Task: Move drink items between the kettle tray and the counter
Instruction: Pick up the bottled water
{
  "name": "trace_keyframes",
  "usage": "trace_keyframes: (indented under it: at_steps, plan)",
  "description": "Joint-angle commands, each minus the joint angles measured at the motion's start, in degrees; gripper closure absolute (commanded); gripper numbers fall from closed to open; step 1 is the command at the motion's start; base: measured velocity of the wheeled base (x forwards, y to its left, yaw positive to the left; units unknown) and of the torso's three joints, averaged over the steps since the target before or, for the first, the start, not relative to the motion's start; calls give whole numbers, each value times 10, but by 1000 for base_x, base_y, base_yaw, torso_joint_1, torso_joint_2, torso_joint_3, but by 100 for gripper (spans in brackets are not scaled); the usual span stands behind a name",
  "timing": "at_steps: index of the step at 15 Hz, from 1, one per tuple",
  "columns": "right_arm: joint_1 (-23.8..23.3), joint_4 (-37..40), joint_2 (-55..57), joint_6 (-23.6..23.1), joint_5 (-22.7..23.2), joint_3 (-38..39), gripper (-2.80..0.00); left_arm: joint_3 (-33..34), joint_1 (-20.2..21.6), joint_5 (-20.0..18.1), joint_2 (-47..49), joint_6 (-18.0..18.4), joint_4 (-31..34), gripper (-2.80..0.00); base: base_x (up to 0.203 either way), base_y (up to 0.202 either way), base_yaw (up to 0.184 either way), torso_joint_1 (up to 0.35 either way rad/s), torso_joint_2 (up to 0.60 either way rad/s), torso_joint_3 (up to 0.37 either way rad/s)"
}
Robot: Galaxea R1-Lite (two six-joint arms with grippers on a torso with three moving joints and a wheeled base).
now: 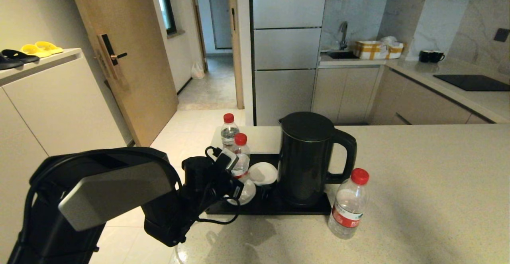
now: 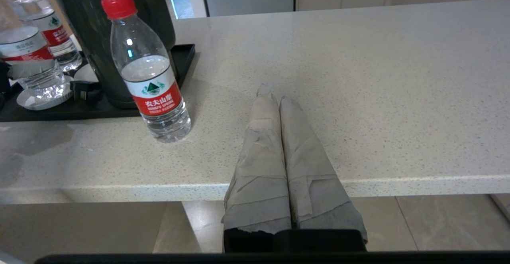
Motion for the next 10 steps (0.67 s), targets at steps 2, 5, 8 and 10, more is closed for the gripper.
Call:
trace_keyframes:
  at_steps: [2, 5, 8, 10]
  plan:
    - [0, 0, 1, 0, 0, 0, 0, 13, -6, -2, -23, -2, -4, 0, 0, 0, 0, 0, 0, 0]
    - [0, 0, 0, 0, 0, 0, 0, 34, -19, -2, -56, -14, -3, 0, 0, 0, 0, 0, 0, 0]
    - [0, 0, 1, 0, 0, 0, 0, 47, -26, -2, -99, -27, 0, 0, 0, 0, 0, 0, 0, 0]
    - [0, 0, 1, 0, 0, 0, 0, 61, -33, -1, -138, -36, 6, 0, 0, 0, 0, 0, 0, 0]
